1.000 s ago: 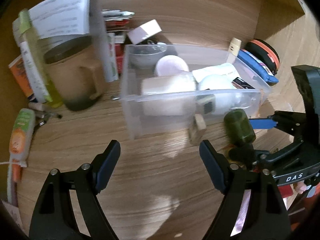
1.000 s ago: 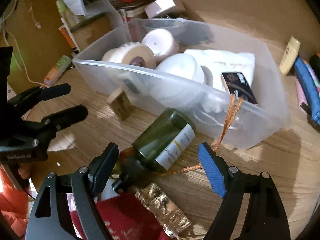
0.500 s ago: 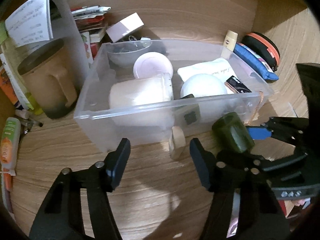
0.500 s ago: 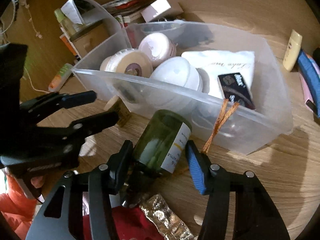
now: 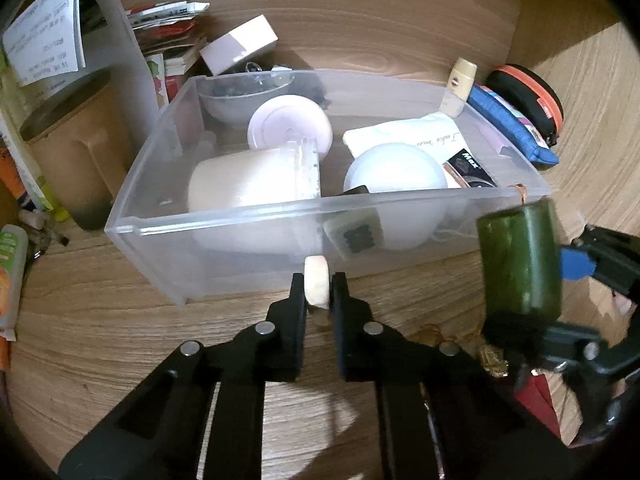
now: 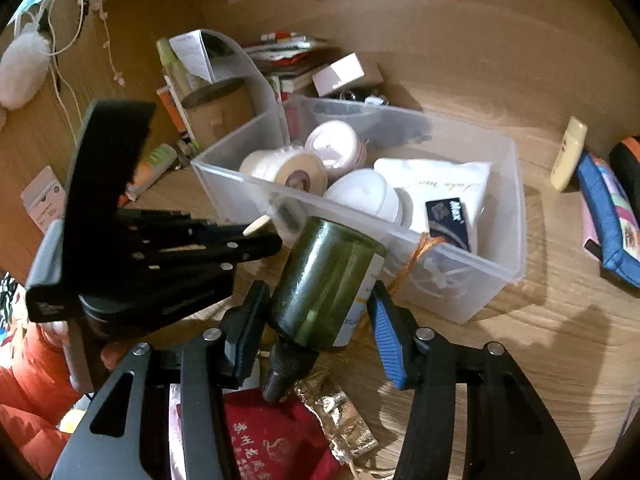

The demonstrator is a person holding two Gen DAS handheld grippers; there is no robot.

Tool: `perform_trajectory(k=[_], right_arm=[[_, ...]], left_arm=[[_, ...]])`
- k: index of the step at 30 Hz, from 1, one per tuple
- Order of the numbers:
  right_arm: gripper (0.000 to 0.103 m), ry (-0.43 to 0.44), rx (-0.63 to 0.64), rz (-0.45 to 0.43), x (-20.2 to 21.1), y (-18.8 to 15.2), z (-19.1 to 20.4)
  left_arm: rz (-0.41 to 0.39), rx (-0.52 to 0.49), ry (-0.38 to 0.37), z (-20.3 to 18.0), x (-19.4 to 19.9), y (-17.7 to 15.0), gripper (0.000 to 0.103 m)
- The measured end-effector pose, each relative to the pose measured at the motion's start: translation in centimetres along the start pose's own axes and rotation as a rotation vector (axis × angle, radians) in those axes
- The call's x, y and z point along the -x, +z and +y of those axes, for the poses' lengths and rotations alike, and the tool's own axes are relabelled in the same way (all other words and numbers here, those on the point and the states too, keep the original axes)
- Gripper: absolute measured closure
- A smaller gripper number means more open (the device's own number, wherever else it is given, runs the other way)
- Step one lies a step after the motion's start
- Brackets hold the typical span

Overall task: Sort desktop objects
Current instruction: 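Grasp the beige stick with the left tool while the right tool grasps the green bottle, then carry the stick into the box with the left tool while the right tool carries the bottle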

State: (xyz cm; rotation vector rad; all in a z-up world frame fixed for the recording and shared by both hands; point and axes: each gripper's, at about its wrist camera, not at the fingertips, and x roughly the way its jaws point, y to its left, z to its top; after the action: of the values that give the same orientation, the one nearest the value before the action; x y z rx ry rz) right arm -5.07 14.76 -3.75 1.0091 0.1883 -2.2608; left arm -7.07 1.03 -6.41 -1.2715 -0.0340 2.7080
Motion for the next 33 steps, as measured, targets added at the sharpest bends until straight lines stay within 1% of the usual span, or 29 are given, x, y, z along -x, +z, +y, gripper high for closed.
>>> perform_trajectory(k=[3, 11, 19, 24, 29, 32, 33], right_arm=[[0.056, -0.002, -0.017, -0.019, 0.6, 0.1, -0.4], [0.056, -0.022, -0.046, -0.059, 1.9, 1.1, -1.1], [0.056, -0.029, -0.066, -0.124, 4.0, 2.5, -1.4], [0.056, -0.042, -0.055, -0.155, 5.6, 3.5, -1.3], [0.056, -0.065, -0.020, -0.187, 7.5, 5.2, -1.1], [0.056, -0.084, -0.004, -0.215, 8.7, 6.6, -1.2], [0.056, -0.093, 0.004, -0.227, 9.1, 7.2, -1.2]], left_arm=[[-0.016, -0.012, 0.022, 0.0, 0.3, -0.2, 0.093], [-0.062, -0.016, -0.004, 0.3, 2.3, -0.7, 0.093], [-0.141, -0.036, -0.023, -0.1, 6.1, -0.4, 0.093], [-0.172, -0.061, -0.042, -0.2, 9.1, 0.6, 0.093], [-0.181, -0.083, -0.060, 0.1, 12.0, 2.4, 0.093], [-0.195, -0.091, -0.052, 0.4, 13.5, 3.8, 0.093], [-0.205, -0.092, -0.038, 0.5, 13.9, 4.3, 0.093]])
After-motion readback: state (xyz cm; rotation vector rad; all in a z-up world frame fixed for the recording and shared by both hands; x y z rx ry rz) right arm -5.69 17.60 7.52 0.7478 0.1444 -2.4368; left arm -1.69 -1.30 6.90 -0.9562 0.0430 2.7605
